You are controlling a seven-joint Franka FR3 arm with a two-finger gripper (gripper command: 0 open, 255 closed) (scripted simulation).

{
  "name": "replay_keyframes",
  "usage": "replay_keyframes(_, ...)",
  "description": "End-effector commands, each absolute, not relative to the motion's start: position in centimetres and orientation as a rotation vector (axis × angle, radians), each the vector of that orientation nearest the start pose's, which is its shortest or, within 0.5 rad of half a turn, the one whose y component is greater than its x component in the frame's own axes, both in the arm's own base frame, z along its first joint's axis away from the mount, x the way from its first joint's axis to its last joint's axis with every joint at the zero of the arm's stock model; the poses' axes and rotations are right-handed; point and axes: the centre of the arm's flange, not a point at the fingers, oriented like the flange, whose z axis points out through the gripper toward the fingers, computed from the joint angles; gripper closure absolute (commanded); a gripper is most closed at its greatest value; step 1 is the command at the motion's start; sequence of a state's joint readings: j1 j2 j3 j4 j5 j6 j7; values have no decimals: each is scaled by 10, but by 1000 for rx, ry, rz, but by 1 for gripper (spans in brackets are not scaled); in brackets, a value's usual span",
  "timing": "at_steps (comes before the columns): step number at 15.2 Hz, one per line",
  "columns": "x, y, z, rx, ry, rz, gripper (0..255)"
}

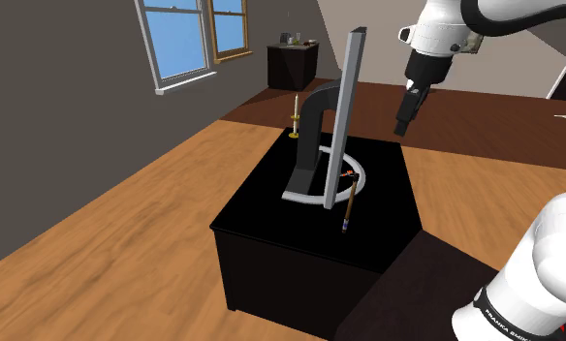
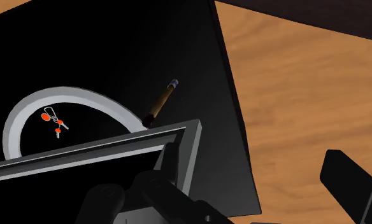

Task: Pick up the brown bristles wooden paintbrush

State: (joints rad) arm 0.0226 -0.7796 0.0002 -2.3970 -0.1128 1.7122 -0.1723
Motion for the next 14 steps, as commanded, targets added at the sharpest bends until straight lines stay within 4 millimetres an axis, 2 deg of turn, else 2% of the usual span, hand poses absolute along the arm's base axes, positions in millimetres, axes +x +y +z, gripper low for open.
replay_keyframes(1, 322, -3, 583, -3241, -334, -141, 0)
replay_keyframes(14, 425, -82, 456, -3183, -387, 1, 0)
